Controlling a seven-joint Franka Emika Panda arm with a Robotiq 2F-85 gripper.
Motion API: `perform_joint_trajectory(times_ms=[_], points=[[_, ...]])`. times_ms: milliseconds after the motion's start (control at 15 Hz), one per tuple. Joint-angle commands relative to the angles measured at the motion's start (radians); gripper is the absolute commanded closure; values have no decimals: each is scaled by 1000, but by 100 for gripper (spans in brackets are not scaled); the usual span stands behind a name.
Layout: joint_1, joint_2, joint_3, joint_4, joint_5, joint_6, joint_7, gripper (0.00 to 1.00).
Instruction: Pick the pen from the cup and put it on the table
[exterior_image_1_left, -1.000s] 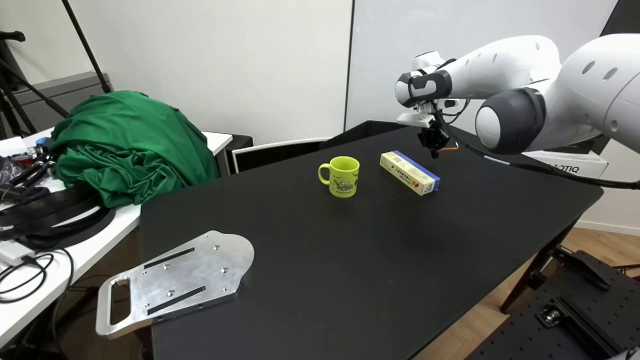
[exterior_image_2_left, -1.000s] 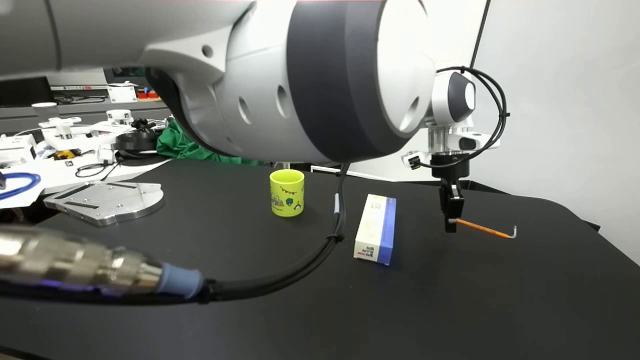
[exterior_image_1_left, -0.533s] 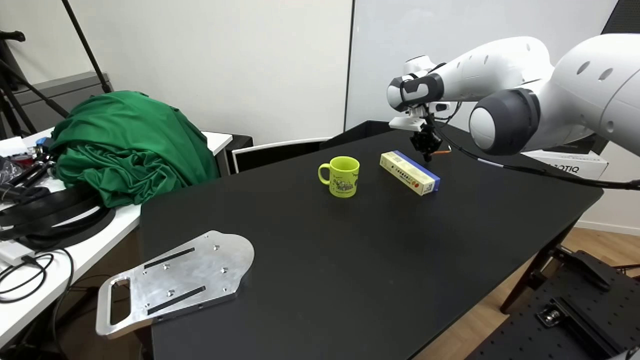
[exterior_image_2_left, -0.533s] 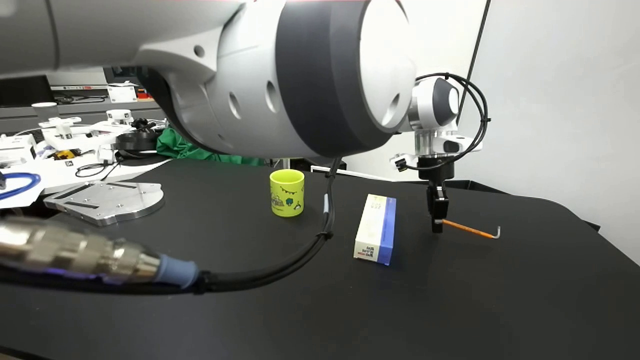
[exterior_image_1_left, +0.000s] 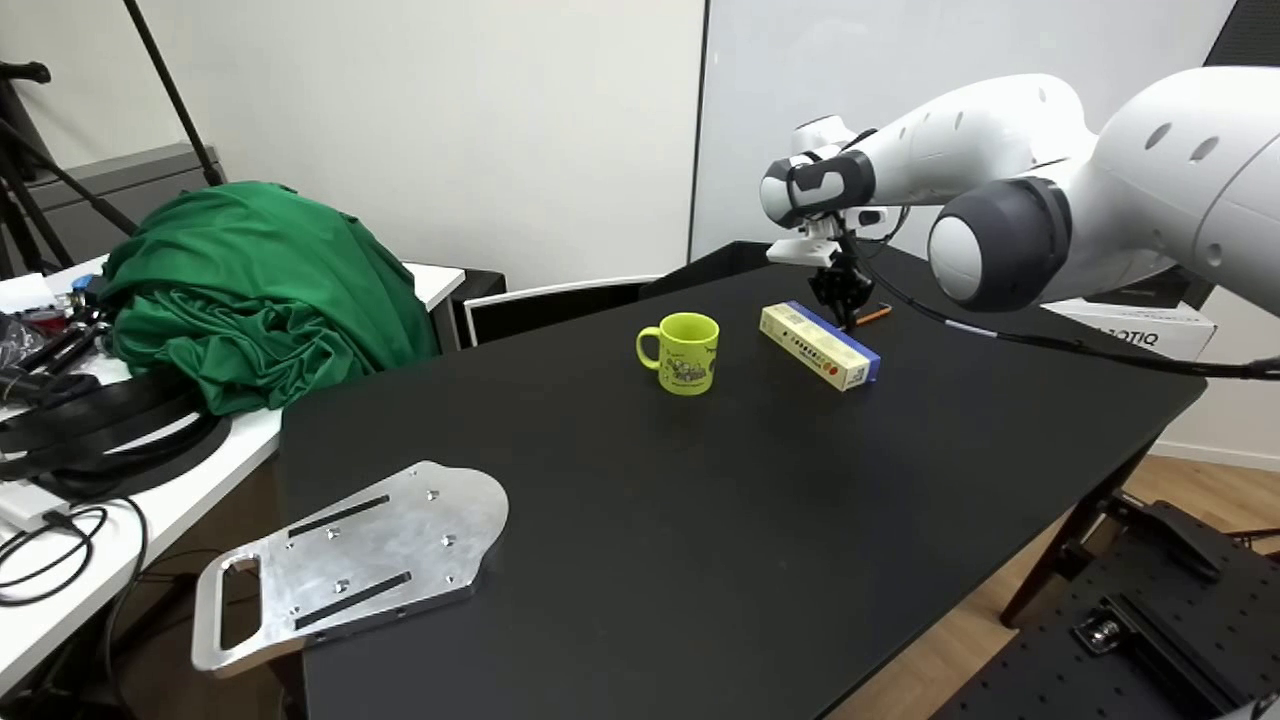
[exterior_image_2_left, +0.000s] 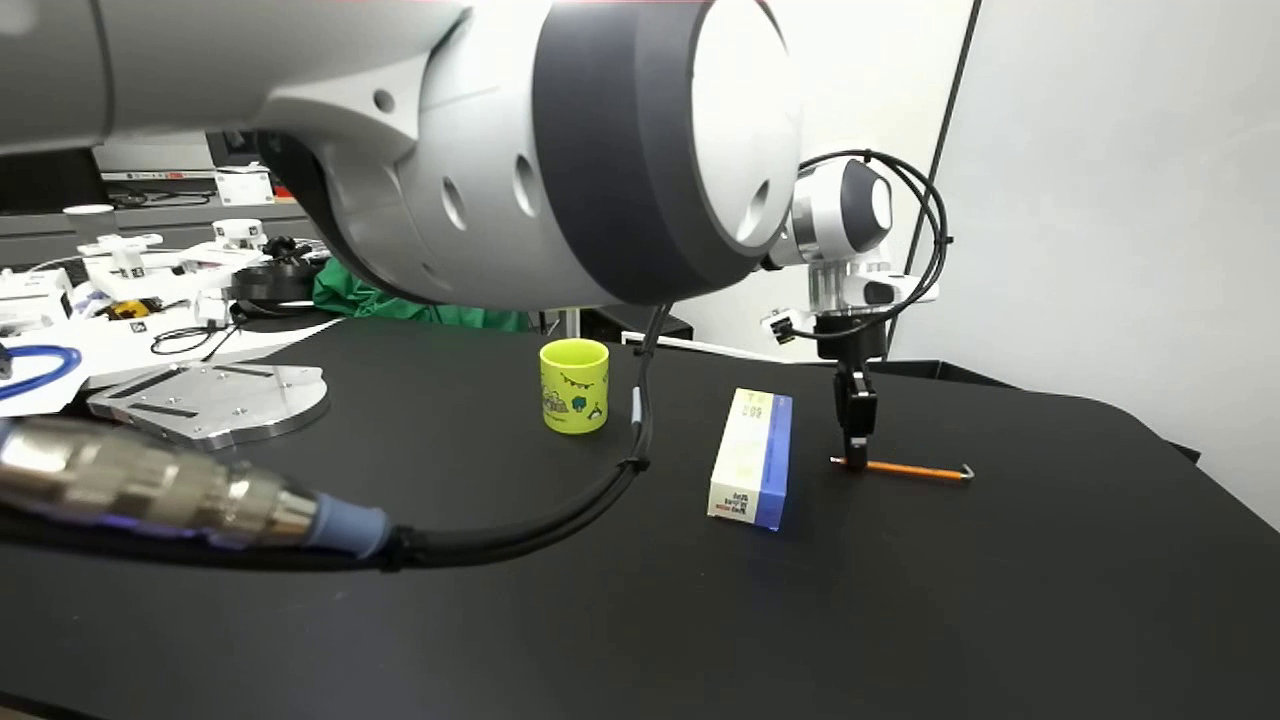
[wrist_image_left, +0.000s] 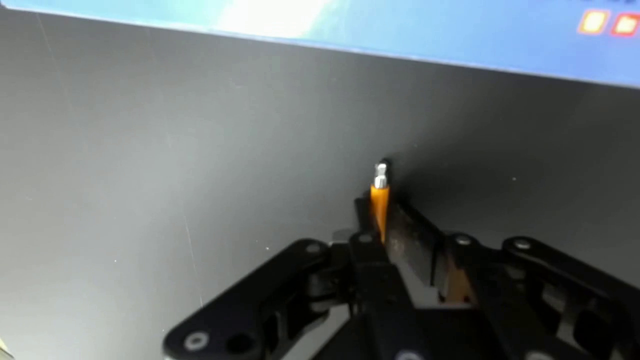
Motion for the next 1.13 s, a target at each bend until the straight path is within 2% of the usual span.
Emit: perform_joint_trajectory(times_ms=[0, 267, 333, 467, 667, 733, 867, 1067], points=[[1, -1, 12, 59, 16, -56, 13, 49], [-12, -44, 54, 154, 67, -190, -4, 20], [-6, -113, 66, 81, 81, -189, -8, 15], [-13, -162, 93, 96, 109, -226, -19, 2], [-20, -258, 126, 92, 146, -285, -53, 0], [-7, -212, 99, 82, 119, -230, -29, 0], [-6, -246, 101, 70, 120, -240, -33, 0], [-7, -204, 100, 98, 120, -243, -32, 0]])
